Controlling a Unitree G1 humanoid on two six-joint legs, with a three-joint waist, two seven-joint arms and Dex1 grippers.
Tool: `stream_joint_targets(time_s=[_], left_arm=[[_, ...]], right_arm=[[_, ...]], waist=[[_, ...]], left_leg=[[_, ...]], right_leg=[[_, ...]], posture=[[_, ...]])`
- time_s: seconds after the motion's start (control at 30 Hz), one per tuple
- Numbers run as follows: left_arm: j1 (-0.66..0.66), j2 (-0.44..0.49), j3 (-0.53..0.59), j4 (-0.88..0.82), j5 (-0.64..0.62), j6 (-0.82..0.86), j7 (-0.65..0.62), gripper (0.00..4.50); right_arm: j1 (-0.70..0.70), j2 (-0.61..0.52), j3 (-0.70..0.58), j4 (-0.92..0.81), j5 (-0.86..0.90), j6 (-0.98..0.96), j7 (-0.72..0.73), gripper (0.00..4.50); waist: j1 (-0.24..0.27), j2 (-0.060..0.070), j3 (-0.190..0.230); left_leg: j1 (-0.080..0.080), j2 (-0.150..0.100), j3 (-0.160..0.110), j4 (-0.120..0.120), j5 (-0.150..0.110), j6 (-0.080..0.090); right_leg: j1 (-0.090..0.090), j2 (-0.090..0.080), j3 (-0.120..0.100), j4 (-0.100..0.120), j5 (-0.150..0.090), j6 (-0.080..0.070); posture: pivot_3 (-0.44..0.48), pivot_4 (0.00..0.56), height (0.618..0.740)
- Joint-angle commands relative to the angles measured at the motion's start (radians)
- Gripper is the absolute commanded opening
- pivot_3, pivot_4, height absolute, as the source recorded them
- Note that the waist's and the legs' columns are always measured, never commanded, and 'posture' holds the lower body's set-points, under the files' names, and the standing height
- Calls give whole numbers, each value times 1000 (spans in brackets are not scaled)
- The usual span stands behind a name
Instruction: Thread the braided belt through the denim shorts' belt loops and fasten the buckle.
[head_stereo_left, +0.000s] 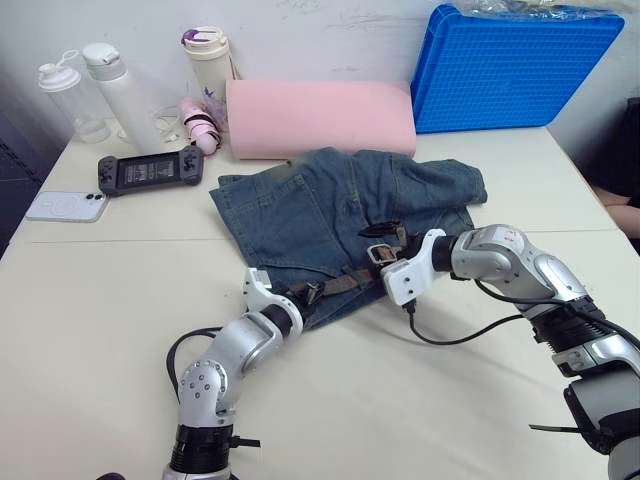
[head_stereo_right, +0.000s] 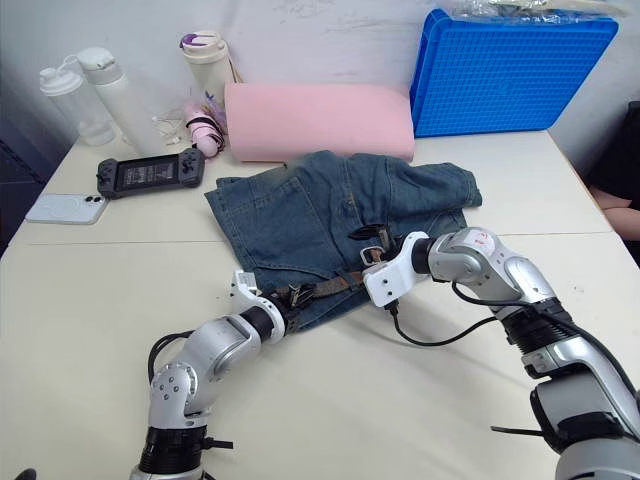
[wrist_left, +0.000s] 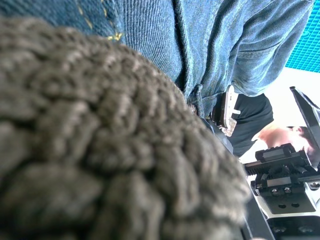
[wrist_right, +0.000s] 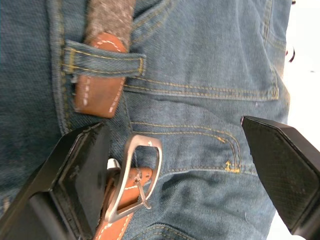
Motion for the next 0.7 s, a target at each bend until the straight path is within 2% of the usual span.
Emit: stream_joint_targets(time_s=[0.03,0.37,0.7], left_arm=[[-4,-8,-19,42,6,21,-1,0],[-19,-14,-19,61,10,38,-1,0],[-18,-11,-15,65,4,53,4,0]], right_arm=[[-2,-12,10,25,-17,-66,-10,4453],[47,-16,36,63,-69,-197,-63,4453],[60,-30,36,147,-189,-281,-228,4453]], waist=[[0,0,0],[2,1,0],[0,1,-1]], left_leg=[[0,0,0,0,0,0],[2,0,-2,0,0,0],[4,0,-5,0,-1,-1]], right_leg=[[1,0,0,0,0,0],[4,0,-2,-2,0,0],[9,0,-3,-5,0,0]], posture=[[0,150,740],[0,150,740],[0,150,740]])
